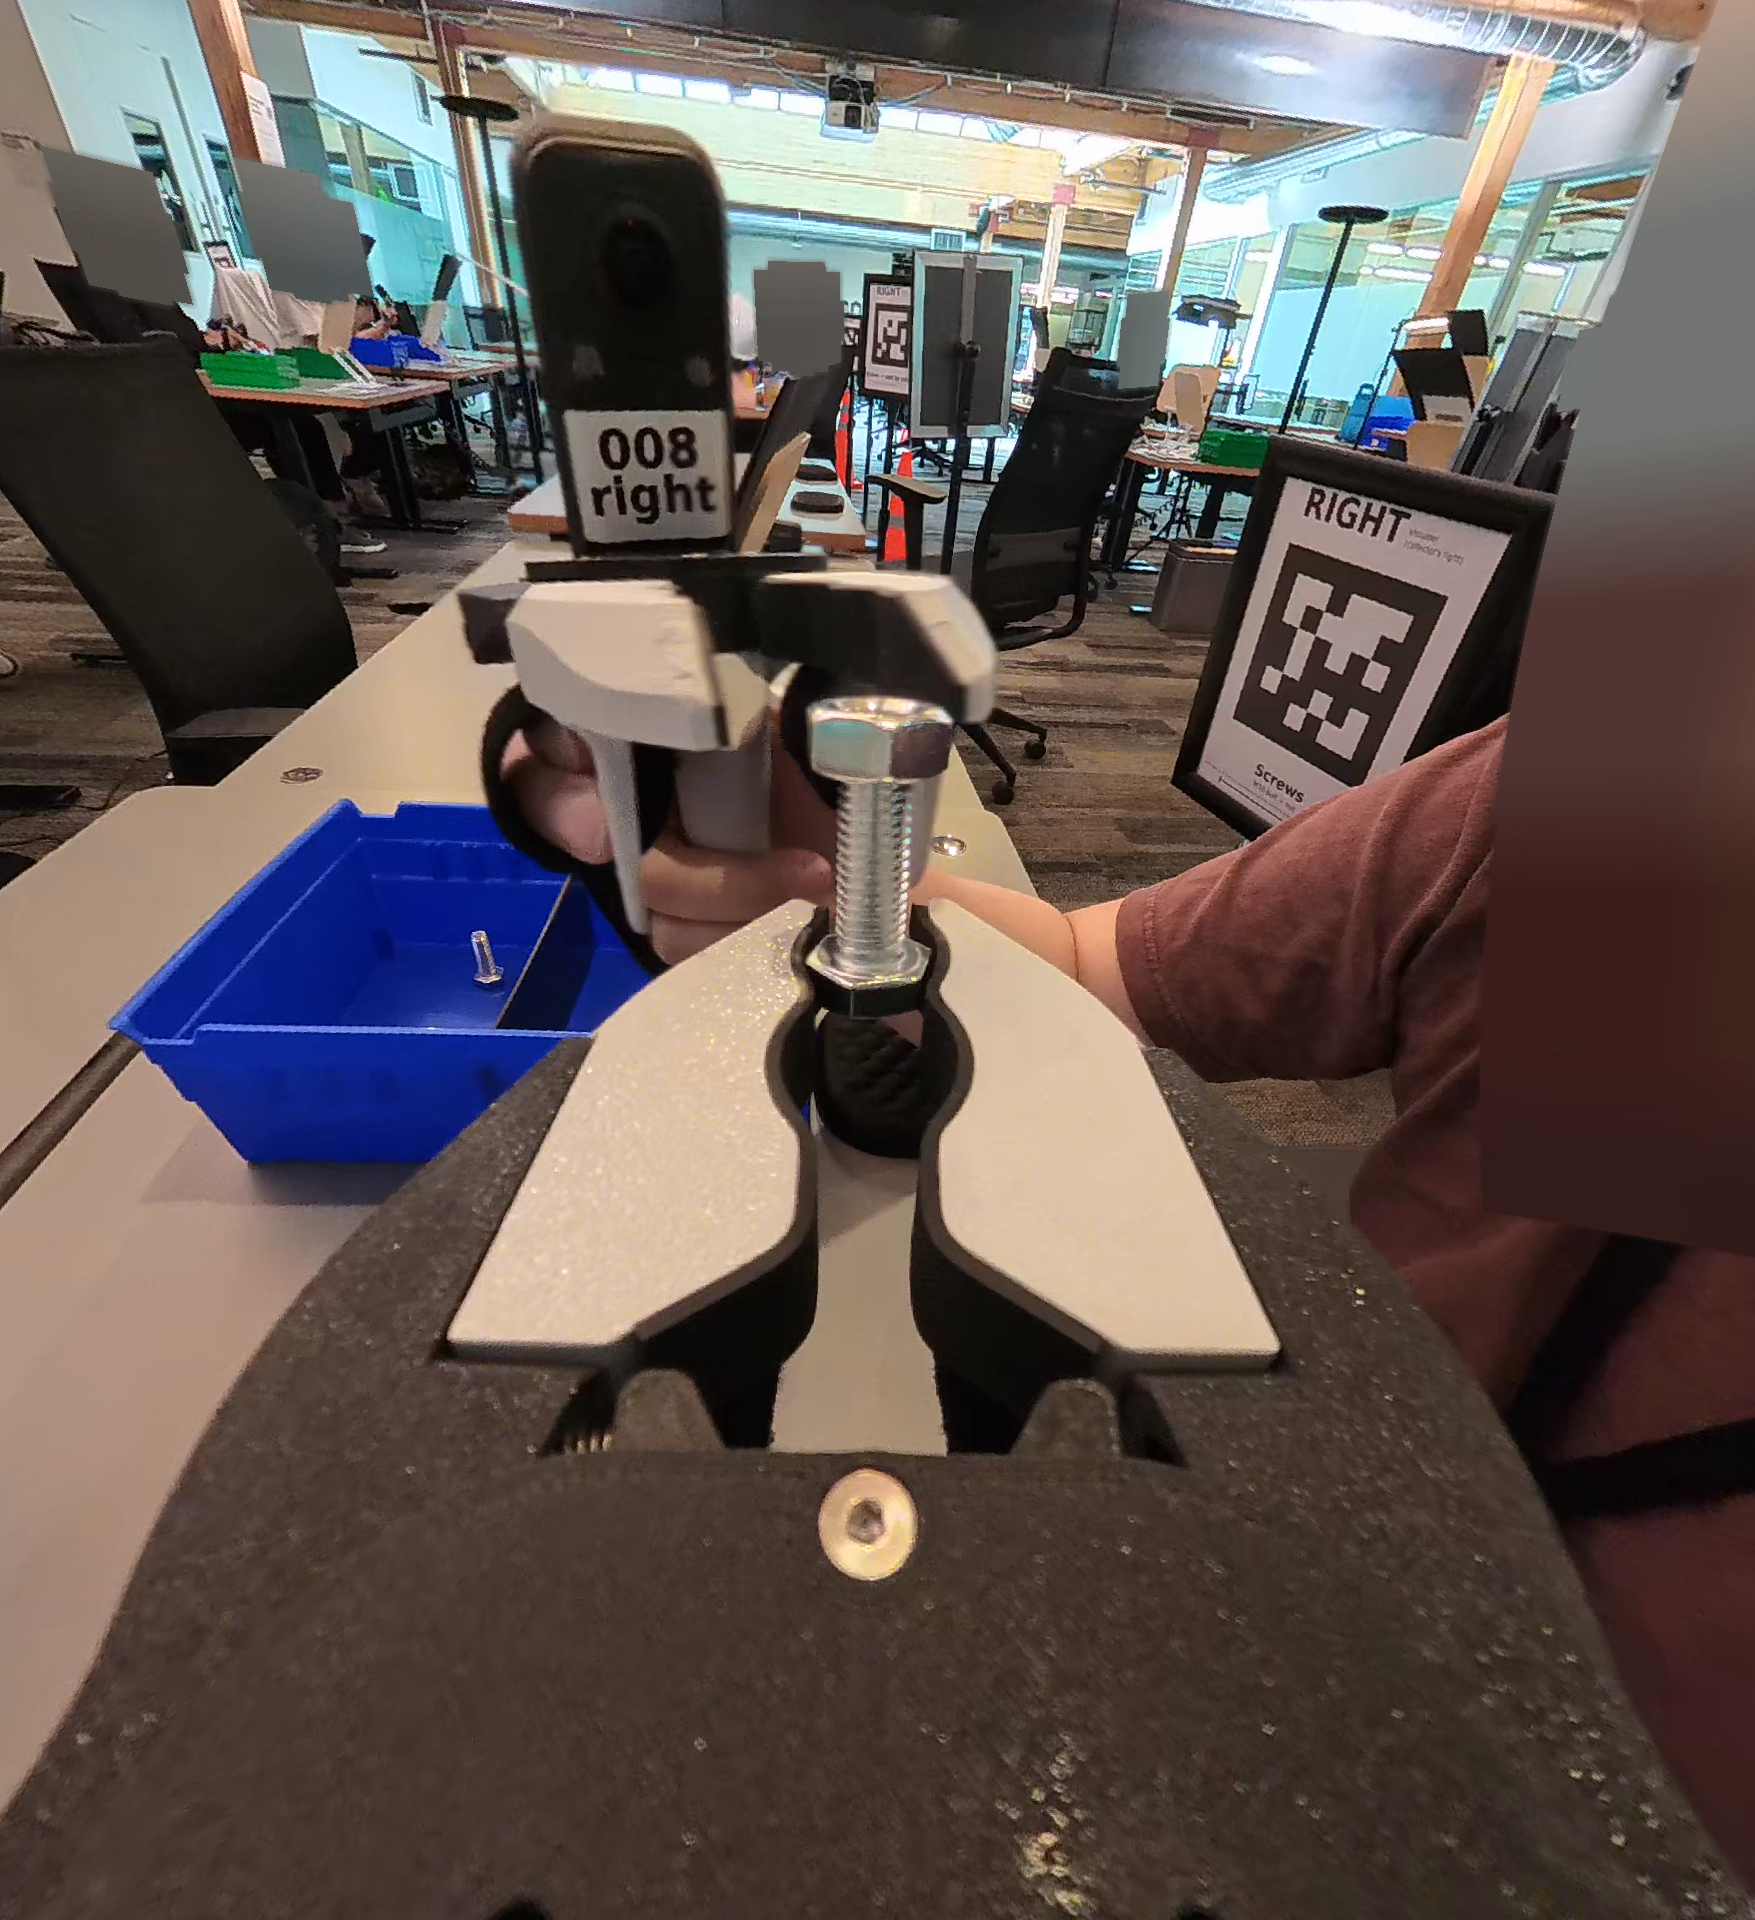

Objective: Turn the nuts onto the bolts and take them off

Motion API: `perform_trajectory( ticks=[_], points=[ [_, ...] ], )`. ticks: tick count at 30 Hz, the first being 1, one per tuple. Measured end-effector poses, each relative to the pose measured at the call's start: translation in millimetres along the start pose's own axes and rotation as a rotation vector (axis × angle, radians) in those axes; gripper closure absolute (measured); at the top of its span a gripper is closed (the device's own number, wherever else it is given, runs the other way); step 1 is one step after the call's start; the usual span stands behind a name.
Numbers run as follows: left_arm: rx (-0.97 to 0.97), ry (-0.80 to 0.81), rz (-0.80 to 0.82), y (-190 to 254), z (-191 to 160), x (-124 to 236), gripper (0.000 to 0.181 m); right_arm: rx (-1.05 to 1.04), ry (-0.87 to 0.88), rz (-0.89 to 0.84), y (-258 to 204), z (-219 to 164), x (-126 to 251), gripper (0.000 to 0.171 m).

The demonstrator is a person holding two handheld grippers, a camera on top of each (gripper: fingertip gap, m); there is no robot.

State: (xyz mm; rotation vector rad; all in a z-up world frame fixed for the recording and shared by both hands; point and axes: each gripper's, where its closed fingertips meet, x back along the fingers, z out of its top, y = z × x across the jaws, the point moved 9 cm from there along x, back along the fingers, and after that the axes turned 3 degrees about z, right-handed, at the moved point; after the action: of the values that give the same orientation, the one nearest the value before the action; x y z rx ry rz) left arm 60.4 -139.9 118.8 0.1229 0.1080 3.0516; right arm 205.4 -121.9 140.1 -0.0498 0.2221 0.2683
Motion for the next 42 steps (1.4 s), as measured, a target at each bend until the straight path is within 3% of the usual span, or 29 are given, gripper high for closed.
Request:
perform_trajectory(
  ticks=[36, 42],
  points=[
    [0.001, 0.004, -0.003, 0.6, 1.8, 1.0, 0.167, 0.0, -0.007, -0.048, 5.1, 0.2, 5.5, 0.142],
    [-0.015, 0.03, 0.072, -3.0, 3.3, 3.1, 0.167, 0.057, -0.003, -0.115, -4.5, 5.5, -1.4, 0.138]
  ],
)
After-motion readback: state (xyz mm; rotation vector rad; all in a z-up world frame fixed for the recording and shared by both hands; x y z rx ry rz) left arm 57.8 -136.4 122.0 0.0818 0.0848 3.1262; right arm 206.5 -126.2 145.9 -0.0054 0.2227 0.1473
